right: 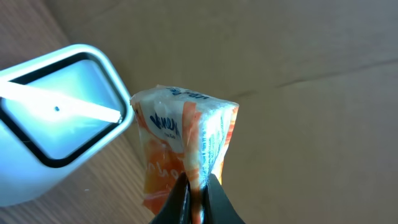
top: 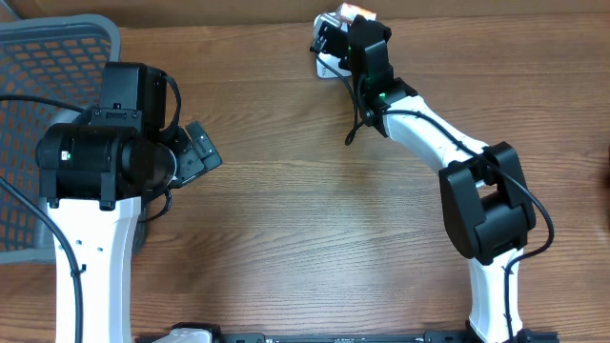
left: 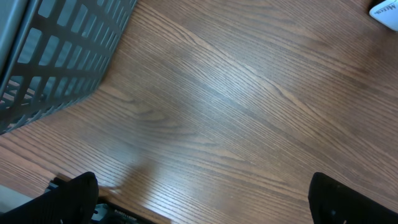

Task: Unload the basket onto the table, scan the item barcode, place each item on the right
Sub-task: 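Hold the pack close in front of the scanner face, then carry the Kleenex pack to the far right table edge and release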

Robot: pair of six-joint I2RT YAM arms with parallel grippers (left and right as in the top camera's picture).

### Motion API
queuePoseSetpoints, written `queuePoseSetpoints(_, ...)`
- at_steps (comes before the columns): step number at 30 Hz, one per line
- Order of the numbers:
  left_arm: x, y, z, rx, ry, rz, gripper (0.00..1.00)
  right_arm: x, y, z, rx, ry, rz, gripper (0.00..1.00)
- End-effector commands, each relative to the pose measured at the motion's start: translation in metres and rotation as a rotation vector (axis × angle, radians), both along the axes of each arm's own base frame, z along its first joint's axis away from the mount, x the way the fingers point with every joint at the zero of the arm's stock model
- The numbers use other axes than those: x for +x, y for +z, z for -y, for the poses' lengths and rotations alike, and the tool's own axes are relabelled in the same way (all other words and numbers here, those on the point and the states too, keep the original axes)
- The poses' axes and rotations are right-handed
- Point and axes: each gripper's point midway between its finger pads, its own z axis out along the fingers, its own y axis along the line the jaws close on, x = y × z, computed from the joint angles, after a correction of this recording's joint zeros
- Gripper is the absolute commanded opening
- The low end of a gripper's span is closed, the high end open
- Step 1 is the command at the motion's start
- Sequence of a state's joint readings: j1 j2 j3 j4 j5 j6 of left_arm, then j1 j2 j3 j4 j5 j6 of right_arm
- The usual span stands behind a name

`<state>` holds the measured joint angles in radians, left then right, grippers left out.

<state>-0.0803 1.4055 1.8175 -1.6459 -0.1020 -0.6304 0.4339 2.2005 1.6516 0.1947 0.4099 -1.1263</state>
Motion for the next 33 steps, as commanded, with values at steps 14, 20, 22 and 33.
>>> queuePoseSetpoints(14,0.000,-0.001,-0.004,0.005,0.029,-0.001,0.99,-0.001,-0.013,-0.037,0.092,0.153,-0.030,0.04)
queuePoseSetpoints(20,0.000,-0.001,-0.004,0.005,0.029,-0.001,1.00,-0.003,-0.021,-0.049,0.106,0.213,-0.049,0.04)
queuePoseSetpoints(22,0.000,-0.001,-0.004,0.005,0.029,-0.001,1.00,0.000,-0.022,-0.048,0.111,0.204,-0.029,0.04)
queuePoseSetpoints(33,0.000,-0.001,-0.004,0.005,0.029,-0.001,1.00,0.010,-0.041,-0.037,0.103,0.159,-0.019,0.04)
